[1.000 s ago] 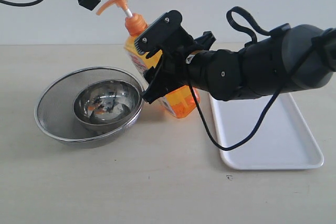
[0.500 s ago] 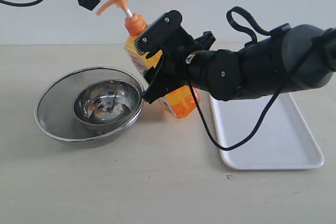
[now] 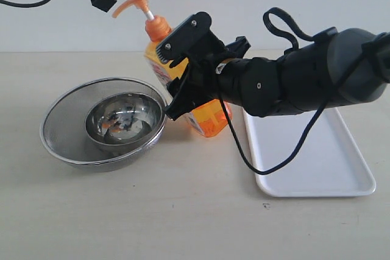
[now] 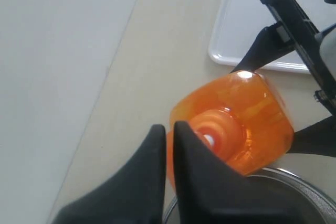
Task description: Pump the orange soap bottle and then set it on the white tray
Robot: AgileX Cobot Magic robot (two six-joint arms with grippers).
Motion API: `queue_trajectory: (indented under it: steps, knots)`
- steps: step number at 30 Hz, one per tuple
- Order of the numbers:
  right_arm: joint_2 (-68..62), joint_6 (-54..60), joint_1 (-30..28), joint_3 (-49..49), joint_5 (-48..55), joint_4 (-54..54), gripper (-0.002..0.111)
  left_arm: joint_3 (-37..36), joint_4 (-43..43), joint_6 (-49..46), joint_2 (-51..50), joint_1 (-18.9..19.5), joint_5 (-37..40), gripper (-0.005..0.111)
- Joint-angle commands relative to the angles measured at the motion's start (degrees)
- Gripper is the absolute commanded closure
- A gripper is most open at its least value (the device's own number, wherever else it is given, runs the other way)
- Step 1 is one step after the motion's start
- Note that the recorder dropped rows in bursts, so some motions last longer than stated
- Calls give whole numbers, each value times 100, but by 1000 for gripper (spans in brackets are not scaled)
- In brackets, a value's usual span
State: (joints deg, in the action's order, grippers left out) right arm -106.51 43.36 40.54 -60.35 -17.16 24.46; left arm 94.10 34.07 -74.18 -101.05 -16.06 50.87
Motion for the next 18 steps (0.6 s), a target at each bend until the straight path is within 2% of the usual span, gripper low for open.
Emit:
queue_trajectory:
  steps: [1, 18]
  knots:
    - [64, 13, 0, -35, -103, -109, 108, -159, -154, 43, -340, -43, 656, 102]
    - [64, 13, 0, -35, -103, -109, 108, -159, -154, 43, -443, -43, 742, 102]
